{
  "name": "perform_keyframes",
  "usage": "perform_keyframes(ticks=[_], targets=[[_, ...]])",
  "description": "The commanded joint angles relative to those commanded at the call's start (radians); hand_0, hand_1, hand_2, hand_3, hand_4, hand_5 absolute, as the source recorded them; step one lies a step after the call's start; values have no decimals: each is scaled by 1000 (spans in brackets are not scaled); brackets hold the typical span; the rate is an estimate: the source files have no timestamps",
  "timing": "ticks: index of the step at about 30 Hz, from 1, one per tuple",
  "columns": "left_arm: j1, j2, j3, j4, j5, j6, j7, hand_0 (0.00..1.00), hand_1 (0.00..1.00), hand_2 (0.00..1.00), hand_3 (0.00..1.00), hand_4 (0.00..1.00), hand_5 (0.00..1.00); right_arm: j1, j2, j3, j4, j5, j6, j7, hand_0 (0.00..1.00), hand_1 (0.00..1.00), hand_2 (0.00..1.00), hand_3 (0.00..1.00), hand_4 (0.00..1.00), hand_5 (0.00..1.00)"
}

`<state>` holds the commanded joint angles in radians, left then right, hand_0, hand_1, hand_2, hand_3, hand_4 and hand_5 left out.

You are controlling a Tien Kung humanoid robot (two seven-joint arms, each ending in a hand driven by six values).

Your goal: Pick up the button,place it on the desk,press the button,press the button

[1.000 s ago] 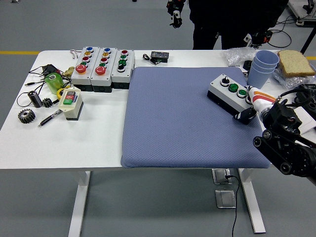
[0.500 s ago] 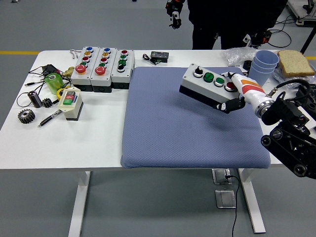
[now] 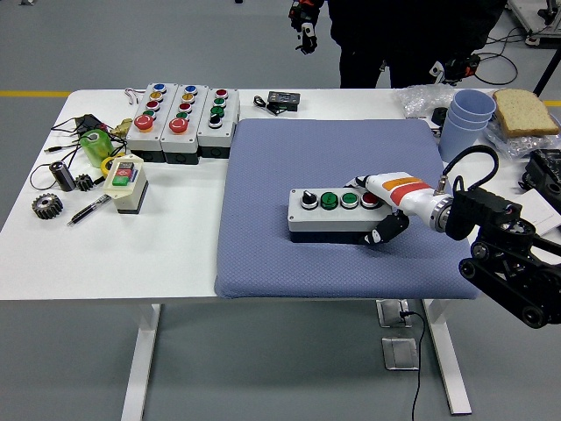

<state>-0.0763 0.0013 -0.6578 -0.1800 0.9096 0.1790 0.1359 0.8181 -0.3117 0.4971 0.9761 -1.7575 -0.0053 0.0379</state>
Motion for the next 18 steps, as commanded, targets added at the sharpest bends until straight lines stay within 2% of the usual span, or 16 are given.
perform_keyframes(ticks=[1, 6, 7, 12, 13, 18], targets=[[0, 0, -2, 0, 4, 0, 1, 628, 661, 680, 603, 342, 644, 1, 4, -2, -8, -14, 9, 8, 613, 596, 610, 601, 733, 2], [-1, 0, -2, 0, 4, -1, 1, 628, 661, 680, 603, 342, 644, -6, 5, 14, -3, -71, 32, 35, 613, 596, 610, 601, 733, 2], [-1, 0, -1, 0, 4, -1, 1, 628, 660, 680, 603, 342, 644, -7, 3, 18, 1, -76, 36, 36, 928, 829, 886, 853, 918, 20], [-2, 2, 9, 0, -5, -2, 0, 628, 660, 680, 603, 342, 644, -31, -13, 55, 45, -27, 52, 40, 928, 829, 886, 853, 918, 20], [-2, 3, 9, 0, -5, -2, -1, 628, 660, 680, 603, 341, 643, -38, -15, 65, 55, -16, 51, 39, 970, 865, 928, 915, 959, 43], [-2, 2, 9, 0, -3, -3, 0, 628, 660, 680, 603, 341, 643, -58, -18, 103, 84, 1, 43, 33, 970, 865, 928, 915, 959, 43]])
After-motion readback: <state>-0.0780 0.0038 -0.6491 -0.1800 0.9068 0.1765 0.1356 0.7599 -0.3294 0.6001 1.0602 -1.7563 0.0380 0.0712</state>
